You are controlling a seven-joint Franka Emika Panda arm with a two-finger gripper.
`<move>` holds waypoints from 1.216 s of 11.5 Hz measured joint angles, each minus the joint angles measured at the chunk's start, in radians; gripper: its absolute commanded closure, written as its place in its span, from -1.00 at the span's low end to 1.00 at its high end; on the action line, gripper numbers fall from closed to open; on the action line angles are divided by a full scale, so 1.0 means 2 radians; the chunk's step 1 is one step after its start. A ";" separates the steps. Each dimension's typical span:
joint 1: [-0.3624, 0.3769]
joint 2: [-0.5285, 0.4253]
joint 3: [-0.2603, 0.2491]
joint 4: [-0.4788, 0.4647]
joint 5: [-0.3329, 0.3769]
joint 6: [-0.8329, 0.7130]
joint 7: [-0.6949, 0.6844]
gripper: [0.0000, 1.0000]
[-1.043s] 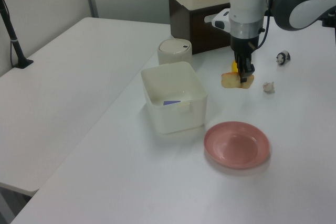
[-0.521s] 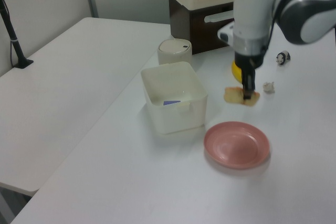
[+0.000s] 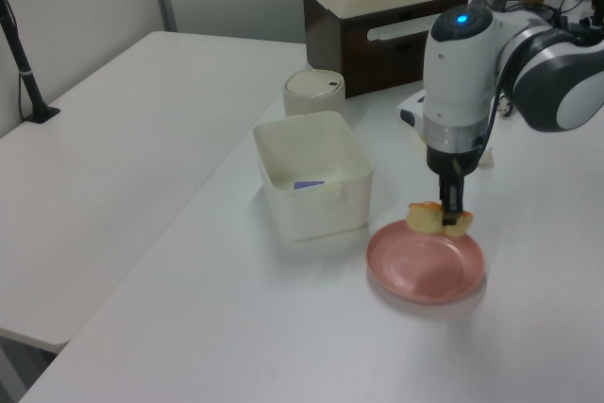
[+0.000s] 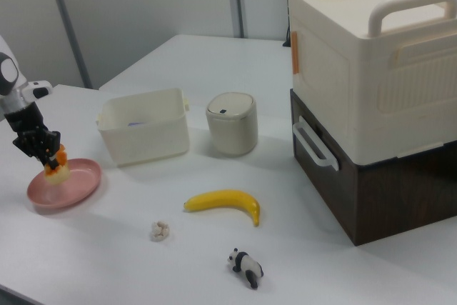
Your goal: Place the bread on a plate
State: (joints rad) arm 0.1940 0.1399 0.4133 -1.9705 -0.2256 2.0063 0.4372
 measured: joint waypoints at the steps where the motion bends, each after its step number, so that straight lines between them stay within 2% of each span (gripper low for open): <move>1: 0.000 0.008 0.000 0.000 -0.010 0.009 0.011 -0.19; 4: 0.003 0.024 0.000 0.001 -0.030 0.013 0.018 -0.88; 5: 0.004 0.025 0.000 0.001 -0.032 0.013 0.019 -1.00; 9: -0.001 0.025 -0.002 0.022 -0.033 0.013 0.023 -1.00; 13: -0.060 0.017 -0.007 0.089 -0.033 -0.008 0.015 -1.00; 14: -0.078 0.011 -0.008 0.103 -0.023 -0.018 -0.004 -1.00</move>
State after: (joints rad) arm 0.0376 0.1627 0.3971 -1.7646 -0.2712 1.9712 0.4298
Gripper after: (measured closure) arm 0.000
